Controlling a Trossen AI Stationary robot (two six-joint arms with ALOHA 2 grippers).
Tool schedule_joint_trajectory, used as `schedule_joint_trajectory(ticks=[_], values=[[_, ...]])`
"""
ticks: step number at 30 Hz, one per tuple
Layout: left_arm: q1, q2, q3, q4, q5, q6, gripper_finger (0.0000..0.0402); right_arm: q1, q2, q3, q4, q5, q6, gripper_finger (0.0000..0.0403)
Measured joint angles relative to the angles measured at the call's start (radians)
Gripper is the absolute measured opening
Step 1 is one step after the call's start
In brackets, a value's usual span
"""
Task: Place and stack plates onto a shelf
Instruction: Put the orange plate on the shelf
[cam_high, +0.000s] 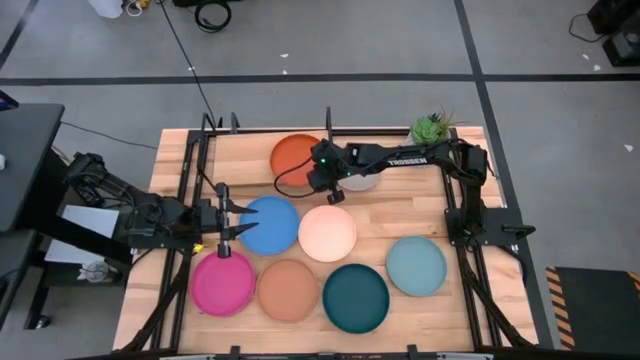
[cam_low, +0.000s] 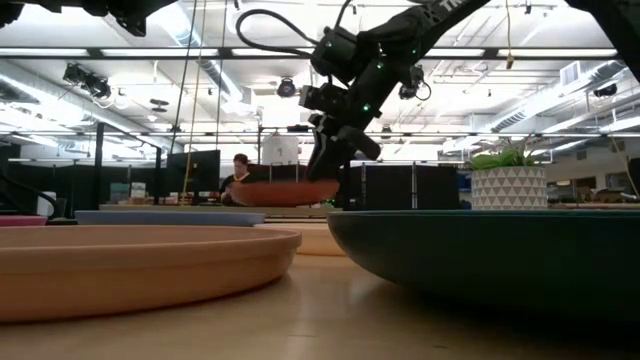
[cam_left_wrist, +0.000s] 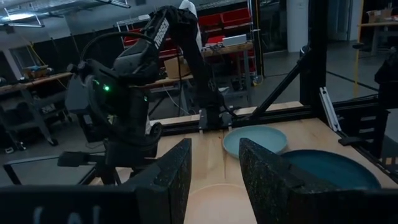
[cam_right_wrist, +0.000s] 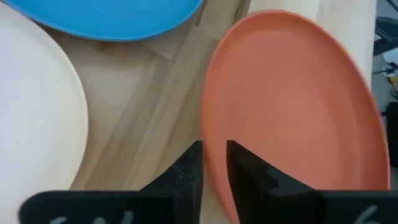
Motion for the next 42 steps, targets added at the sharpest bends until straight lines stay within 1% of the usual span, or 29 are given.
schedule_joint_trajectory(ticks=[6, 16, 21, 25, 29, 32, 38, 42], values=[[0.0, 0.0, 0.0, 0.0, 0.0, 0.0, 0.0142, 0.016, -0.003, 0.001, -0.004, 0.097, 0.038, 0.0111], [0.0, 0.0, 0.0, 0.0, 0.0, 0.0, 0.0142, 0.085, -0.004, 0.001, -0.009, 0.115, 0.054, 0.0116], [0.0, 0.0, 0.0, 0.001, 0.0, 0.0, 0.0142, 0.155, -0.003, -0.002, 0.026, 0.236, 0.089, 0.0115], [0.0, 0.0, 0.0, 0.001, 0.0, 0.0, 0.0142, 0.193, -0.002, -0.034, 0.097, 0.316, 0.062, 0.011], [0.0, 0.0, 0.0, 0.001, 0.0, 0.0, 0.0142, 0.195, -0.002, -0.077, 0.16, 0.319, 0.057, 0.0107], [0.0, 0.0, 0.0, 0.001, 0.0, 0.0, 0.0142, 0.186, -0.001, -0.1, 0.17, 0.338, 0.04, 0.0107], [0.0, 0.0, 0.0, 0.001, 0.0, 0.0, 0.0142, 0.138, -0.001, -0.139, 0.22, 0.32, 0.011, 0.0107], [0.001, 0.0, 0.0, 0.001, 0.0, 0.0, 0.0142, 0.11, -0.001, -0.142, 0.232, 0.309, 0.009, 0.0107]])
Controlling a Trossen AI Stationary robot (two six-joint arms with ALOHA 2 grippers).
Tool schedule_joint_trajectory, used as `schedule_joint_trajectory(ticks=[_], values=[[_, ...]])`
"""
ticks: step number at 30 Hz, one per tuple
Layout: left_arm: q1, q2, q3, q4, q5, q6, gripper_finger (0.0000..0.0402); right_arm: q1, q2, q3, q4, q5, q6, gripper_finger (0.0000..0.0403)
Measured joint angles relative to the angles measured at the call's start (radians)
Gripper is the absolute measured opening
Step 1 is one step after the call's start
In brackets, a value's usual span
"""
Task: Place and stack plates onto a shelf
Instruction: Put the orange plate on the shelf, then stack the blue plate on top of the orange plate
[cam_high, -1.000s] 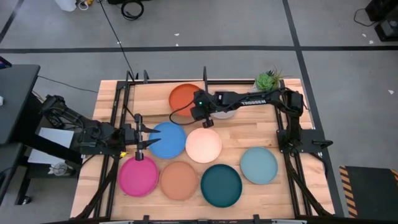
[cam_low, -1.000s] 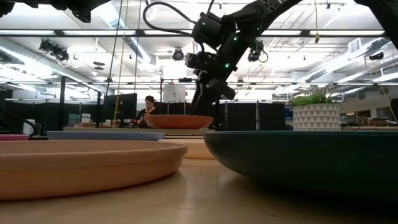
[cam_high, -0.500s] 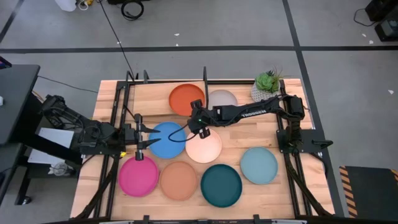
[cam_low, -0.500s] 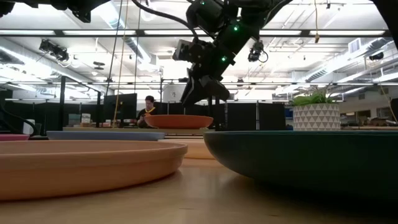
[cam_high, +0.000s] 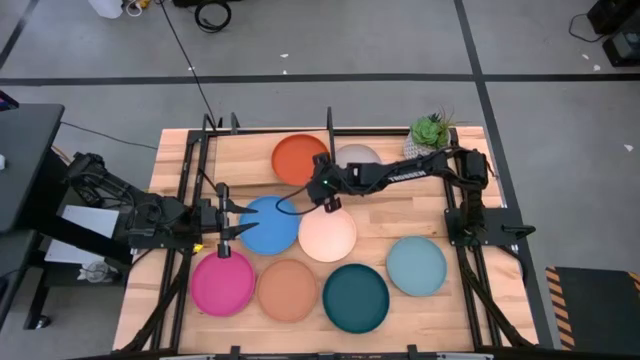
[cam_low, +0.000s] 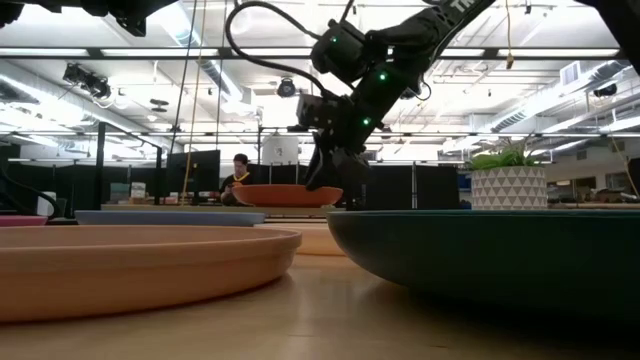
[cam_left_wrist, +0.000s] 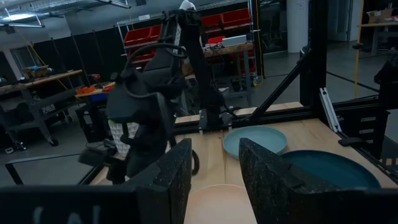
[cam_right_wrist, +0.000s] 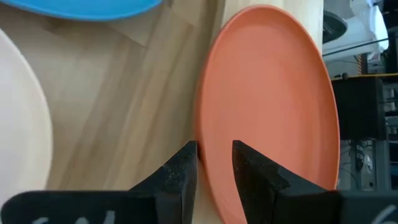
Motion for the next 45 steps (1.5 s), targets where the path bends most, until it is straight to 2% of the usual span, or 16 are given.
schedule_joint_trajectory(ticks=[8, 12, 18, 23, 26, 29, 31, 36, 41, 45], values=[[0.0, 0.0, 0.0, 0.004, 0.0, 0.0, 0.0142, -0.016, 0.0, 0.0, 0.011, 0.01, 0.0, 0.0107], [0.0, 0.0, 0.0, 0.003, 0.0, -0.022, 0.0142, 0.009, 0.0, 0.006, 0.003, 0.081, 0.0, 0.0107], [0.0, 0.0, 0.0, 0.015, 0.0, -0.059, 0.0142, 0.107, -0.042, 0.036, -0.133, 0.171, 0.054, 0.0107], [0.0, 0.0, 0.0, 0.076, 0.0, -0.059, 0.0142, 0.186, -0.134, 0.038, -0.301, 0.206, 0.226, 0.0107], [0.003, 0.018, 0.009, 0.054, 0.0, -0.06, 0.0142, 0.211, -0.205, 0.028, -0.414, 0.145, 0.391, 0.0106], [0.018, 0.068, 0.063, -0.06, 0.001, -0.102, 0.0142, 0.229, -0.284, -0.04, -0.433, 0.095, 0.51, 0.0106], [0.034, 0.117, 0.119, -0.126, 0.001, -0.128, 0.0142, 0.245, -0.336, -0.103, -0.414, 0.099, 0.562, 0.0106], [0.072, 0.244, 0.235, -0.24, 0.0, -0.138, 0.0142, 0.296, -0.481, -0.267, -0.325, 0.186, 0.659, 0.0106], [0.115, 0.359, 0.267, -0.27, 0.004, -0.174, 0.0142, 0.353, -0.62, -0.482, -0.048, 0.205, 0.645, 0.0106], [0.17, 0.436, 0.328, -0.416, 0.147, -0.297, 0.0141, 0.373, -0.695, -0.645, 0.187, 0.181, 0.572, 0.0106]])
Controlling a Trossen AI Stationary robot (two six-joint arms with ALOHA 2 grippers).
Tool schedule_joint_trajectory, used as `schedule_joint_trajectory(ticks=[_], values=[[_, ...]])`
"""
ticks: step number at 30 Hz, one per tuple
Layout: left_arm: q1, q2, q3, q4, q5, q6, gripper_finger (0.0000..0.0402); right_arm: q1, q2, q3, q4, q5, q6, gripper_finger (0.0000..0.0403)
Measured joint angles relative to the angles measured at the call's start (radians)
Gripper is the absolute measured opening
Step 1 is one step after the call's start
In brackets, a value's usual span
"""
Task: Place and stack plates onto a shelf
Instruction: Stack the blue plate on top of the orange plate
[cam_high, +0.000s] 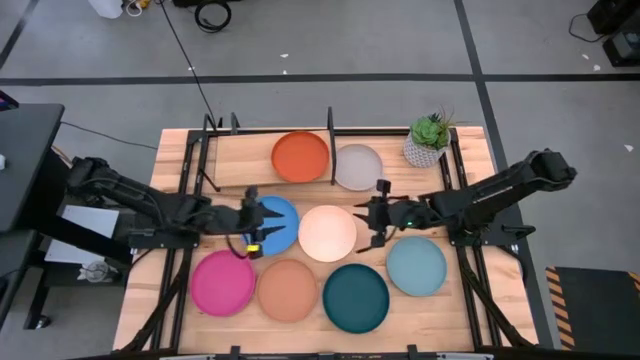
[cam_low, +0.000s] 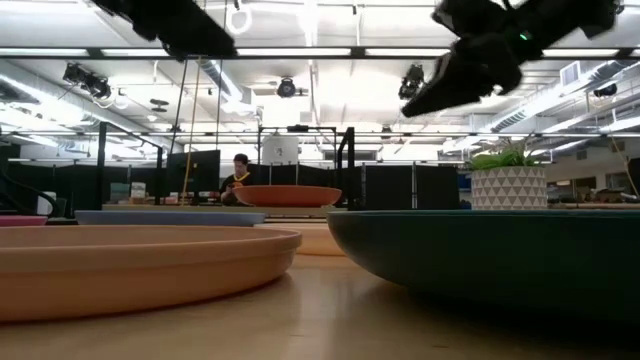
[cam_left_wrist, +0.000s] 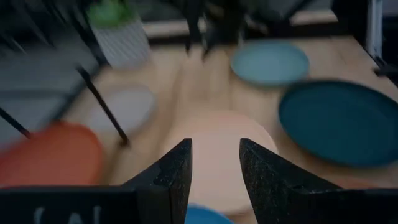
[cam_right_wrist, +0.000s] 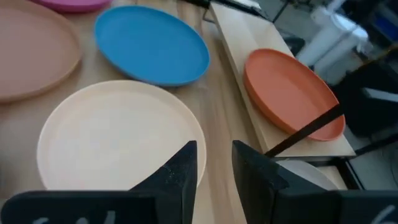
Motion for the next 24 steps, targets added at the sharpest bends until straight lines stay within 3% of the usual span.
schedule_joint_trajectory(ticks=[4, 8, 24], values=[[0.045, 0.085, 0.066, -0.125, 0.137, -0.128, 0.0141, 0.0, -0.047, -0.091, 0.115, -0.001, -0.016, 0.0106], [0.081, 0.194, 0.112, -0.21, 0.182, -0.267, 0.0141, 0.0, -0.057, -0.116, 0.178, 0.039, 0.011, 0.0106], [0.076, 0.661, 0.483, -0.625, 0.204, -0.549, 0.0142, 0.033, 0.094, -0.116, 0.273, 0.263, 0.055, 0.0106]])
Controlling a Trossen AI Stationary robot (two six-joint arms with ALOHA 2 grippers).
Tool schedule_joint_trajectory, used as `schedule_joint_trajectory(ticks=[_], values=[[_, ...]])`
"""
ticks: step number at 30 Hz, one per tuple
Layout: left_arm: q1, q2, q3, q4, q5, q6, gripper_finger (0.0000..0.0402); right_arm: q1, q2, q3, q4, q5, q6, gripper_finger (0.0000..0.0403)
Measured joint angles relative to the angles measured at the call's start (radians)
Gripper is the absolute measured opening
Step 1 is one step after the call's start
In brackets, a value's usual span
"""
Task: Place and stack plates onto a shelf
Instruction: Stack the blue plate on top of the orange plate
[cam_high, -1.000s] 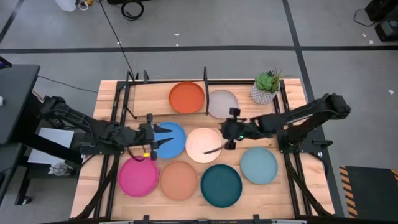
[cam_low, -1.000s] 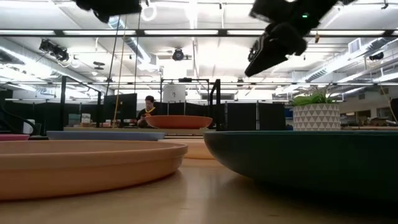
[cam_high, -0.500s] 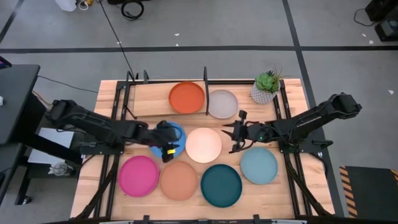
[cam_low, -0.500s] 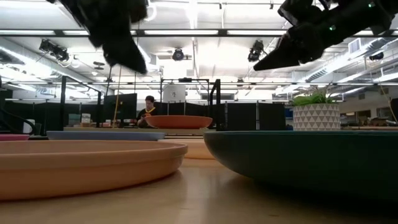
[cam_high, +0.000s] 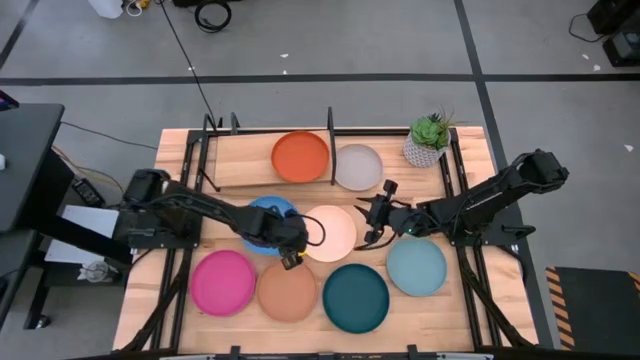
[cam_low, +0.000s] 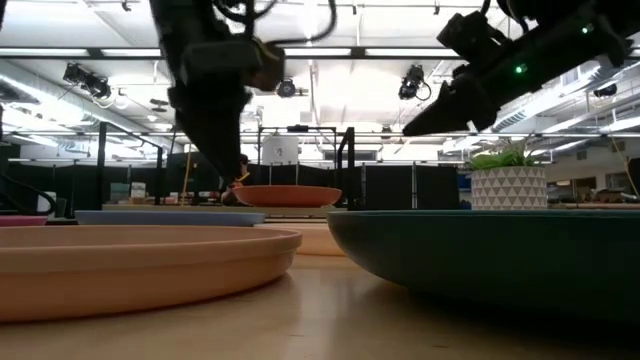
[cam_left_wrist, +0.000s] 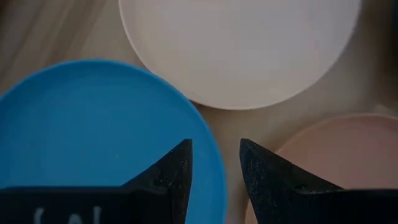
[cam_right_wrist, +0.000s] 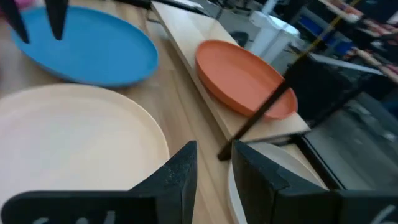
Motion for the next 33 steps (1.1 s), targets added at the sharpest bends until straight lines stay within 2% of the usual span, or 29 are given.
schedule_joint_trajectory(ticks=[5, 11, 15, 27, 30, 33], values=[[0.0, 0.081, 0.081, -0.088, 0.0, -0.03, 0.016, 0.062, 0.039, 0.0, 0.001, 0.122, 0.008, 0.0107], [0.002, 0.126, 0.108, -0.095, 0.005, -0.062, 0.0208, 0.122, 0.047, 0.0, -0.004, 0.147, -0.002, 0.0107], [0.002, 0.153, 0.108, -0.097, 0.032, -0.08, 0.0215, 0.132, 0.047, 0.0, 0.002, 0.169, -0.023, 0.0107], [-0.011, 0.223, 0.104, -0.158, -0.011, -0.043, 0.0162, 0.101, 0.061, 0.0, 0.032, 0.142, -0.056, 0.0107], [-0.013, 0.23, 0.105, -0.187, -0.009, -0.025, 0.0135, 0.093, 0.06, 0.0, 0.043, 0.12, -0.059, 0.0107], [-0.011, 0.226, 0.106, -0.213, -0.01, -0.018, 0.009, 0.088, 0.06, 0.0, 0.048, 0.104, -0.062, 0.0107]])
